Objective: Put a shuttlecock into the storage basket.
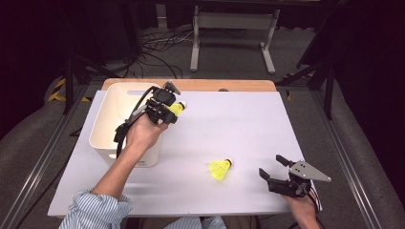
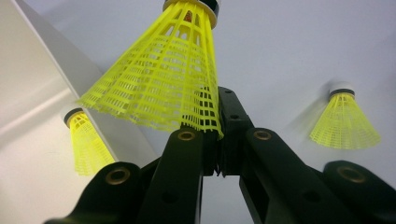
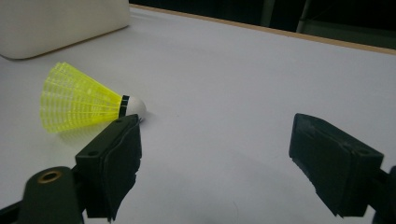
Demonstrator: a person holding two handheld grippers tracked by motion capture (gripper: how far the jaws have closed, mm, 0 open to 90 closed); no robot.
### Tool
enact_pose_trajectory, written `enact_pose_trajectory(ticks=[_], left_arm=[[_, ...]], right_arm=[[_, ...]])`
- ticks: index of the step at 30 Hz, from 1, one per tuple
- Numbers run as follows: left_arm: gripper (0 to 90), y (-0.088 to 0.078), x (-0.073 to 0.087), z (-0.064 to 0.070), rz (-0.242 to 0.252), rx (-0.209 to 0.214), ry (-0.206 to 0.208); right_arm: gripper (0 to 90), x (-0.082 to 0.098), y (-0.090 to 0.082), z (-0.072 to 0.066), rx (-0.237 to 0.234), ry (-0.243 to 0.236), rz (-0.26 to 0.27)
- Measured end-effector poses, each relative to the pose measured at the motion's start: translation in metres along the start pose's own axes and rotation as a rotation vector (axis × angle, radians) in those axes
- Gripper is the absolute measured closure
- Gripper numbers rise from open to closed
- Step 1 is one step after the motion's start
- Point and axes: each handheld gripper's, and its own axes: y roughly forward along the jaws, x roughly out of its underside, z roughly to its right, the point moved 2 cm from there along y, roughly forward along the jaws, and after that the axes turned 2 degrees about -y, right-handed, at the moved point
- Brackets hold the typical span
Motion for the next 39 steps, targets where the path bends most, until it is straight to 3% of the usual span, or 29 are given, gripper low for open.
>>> enact_pose_trajectory(ticks=[17,39], left_arm=[[88.4,-0.009,-0.002,-0.011,0.008,-0.023,-0.023],[88.4,-0.016,0.001,-0.033,0.023,-0.046,-0.087]], right_arm=[[17.5,0.0,0.0,0.0,0.0,-0.001,0.0],[17.5,0.0,0.0,0.0,0.0,-0.001,0.0]])
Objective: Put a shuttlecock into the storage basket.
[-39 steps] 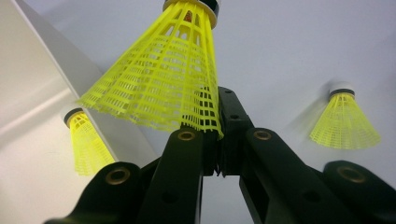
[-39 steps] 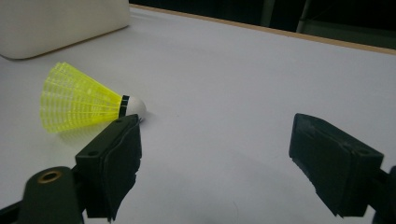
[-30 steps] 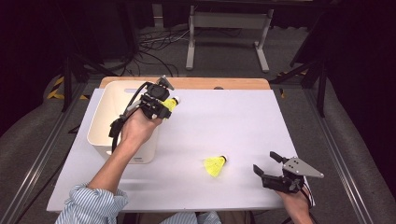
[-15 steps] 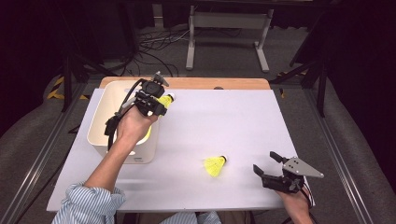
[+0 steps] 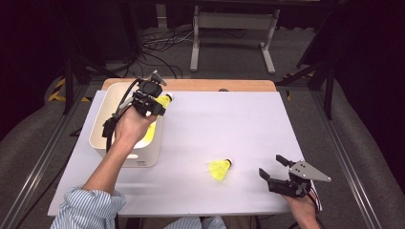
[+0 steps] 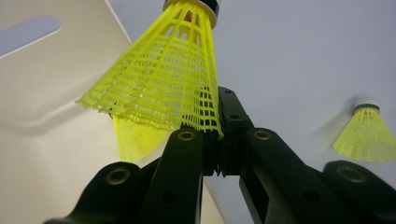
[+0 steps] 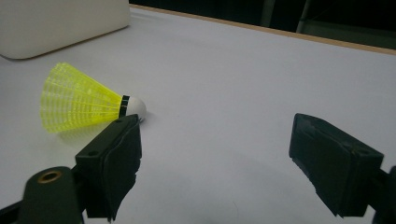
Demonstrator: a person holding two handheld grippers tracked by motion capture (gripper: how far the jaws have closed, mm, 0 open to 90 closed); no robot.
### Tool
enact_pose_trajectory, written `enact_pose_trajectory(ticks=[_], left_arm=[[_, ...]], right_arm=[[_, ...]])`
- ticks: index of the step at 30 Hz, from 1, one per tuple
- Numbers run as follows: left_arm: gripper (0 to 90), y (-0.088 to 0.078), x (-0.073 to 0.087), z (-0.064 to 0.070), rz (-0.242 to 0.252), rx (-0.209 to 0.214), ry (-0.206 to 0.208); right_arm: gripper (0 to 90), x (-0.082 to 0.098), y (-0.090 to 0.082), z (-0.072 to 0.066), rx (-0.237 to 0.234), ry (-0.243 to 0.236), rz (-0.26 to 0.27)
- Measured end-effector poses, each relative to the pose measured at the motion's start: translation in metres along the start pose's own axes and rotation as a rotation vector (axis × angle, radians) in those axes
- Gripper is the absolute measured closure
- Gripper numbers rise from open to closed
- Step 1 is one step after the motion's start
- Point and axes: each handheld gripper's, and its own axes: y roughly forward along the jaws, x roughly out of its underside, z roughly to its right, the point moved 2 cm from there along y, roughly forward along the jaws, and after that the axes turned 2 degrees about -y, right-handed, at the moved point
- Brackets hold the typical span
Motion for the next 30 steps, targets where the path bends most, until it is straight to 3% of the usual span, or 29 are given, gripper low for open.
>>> enact_pose_trajectory(ticks=[30], left_arm=[[88.4,0.002,0.006,-0.024,0.005,-0.029,-0.063]], right_arm=[[17.5,0.0,0.0,0.0,0.0,-0.001,-0.004]])
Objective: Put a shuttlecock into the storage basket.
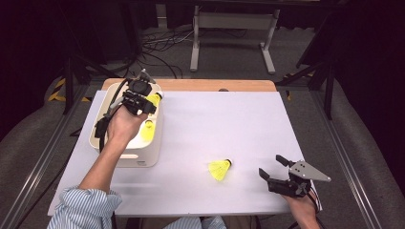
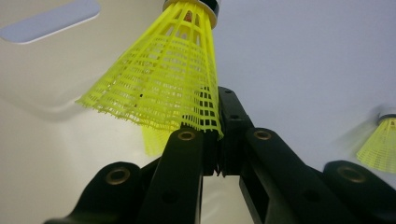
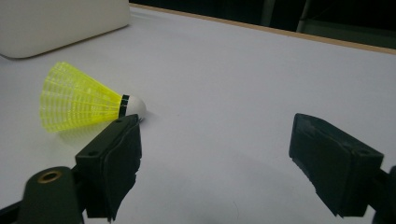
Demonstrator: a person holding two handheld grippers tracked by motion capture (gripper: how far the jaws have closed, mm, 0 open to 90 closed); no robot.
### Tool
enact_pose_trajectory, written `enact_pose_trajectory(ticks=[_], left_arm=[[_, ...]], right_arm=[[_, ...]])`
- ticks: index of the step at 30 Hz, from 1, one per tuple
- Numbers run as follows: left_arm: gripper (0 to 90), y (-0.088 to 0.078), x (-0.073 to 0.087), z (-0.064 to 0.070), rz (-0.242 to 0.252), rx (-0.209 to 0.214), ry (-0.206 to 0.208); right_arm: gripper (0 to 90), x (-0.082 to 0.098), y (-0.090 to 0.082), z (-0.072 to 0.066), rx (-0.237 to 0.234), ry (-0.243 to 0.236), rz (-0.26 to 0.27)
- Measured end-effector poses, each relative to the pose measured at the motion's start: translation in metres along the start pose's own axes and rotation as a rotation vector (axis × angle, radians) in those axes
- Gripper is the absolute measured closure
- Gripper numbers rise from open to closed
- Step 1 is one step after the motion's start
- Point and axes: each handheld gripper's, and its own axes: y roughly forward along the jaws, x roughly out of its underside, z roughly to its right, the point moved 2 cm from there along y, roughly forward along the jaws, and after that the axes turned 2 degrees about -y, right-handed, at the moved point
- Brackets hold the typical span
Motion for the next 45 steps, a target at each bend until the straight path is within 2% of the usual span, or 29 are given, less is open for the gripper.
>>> enact_pose_trajectory(ticks=[26,42,45], left_arm=[[88.3,0.008,0.01,-0.025,-0.02,-0.036,-0.057],[88.3,0.021,0.013,-0.042,-0.043,-0.044,-0.109],[88.3,0.022,0.014,-0.043,-0.047,-0.045,-0.108]], right_arm=[[17.5,0.0,0.001,0.0,0.0,0.0,-0.004],[17.6,0.0,0.001,0.0,0.0,-0.002,-0.003],[17.6,0.0,0.001,0.0,0.0,-0.001,-0.003]])
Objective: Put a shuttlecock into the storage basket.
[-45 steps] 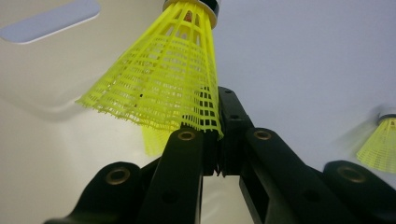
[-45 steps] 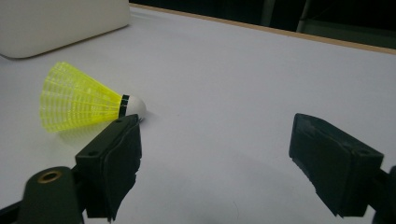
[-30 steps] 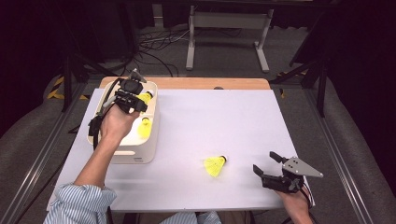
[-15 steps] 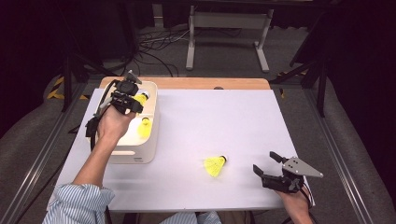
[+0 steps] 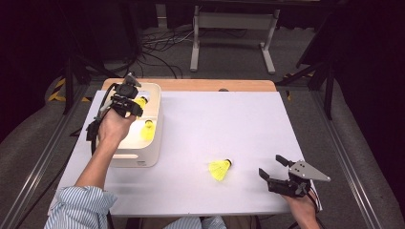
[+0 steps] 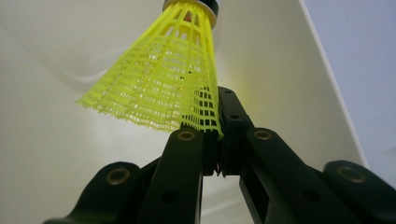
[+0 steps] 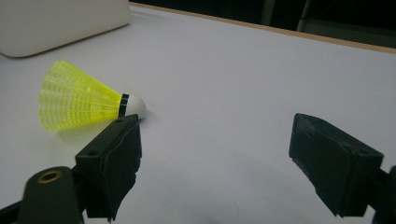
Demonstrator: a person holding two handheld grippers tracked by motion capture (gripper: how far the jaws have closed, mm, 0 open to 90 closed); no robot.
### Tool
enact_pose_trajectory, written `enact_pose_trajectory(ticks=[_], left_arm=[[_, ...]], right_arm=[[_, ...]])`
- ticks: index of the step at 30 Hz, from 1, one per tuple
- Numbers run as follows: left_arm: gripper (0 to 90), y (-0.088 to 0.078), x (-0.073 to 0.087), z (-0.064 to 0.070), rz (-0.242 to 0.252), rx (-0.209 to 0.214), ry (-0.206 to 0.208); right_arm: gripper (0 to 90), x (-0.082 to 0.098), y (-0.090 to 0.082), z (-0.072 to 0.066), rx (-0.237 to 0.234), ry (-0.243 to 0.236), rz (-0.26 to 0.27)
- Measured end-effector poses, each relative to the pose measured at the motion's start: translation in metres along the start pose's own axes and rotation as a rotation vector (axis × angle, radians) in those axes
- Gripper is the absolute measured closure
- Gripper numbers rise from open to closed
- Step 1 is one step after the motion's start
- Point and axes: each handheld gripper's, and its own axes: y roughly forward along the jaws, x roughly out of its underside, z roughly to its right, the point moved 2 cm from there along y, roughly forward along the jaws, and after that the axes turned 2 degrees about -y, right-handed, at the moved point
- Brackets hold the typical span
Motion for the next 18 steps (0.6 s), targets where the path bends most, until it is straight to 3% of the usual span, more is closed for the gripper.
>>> enact_pose_trajectory(ticks=[18], left_arm=[[88.2,0.016,0.001,-0.008,-0.025,-0.005,-0.019]], right_arm=[[17.6,0.0,0.0,0.0,-0.001,0.0,-0.001]])
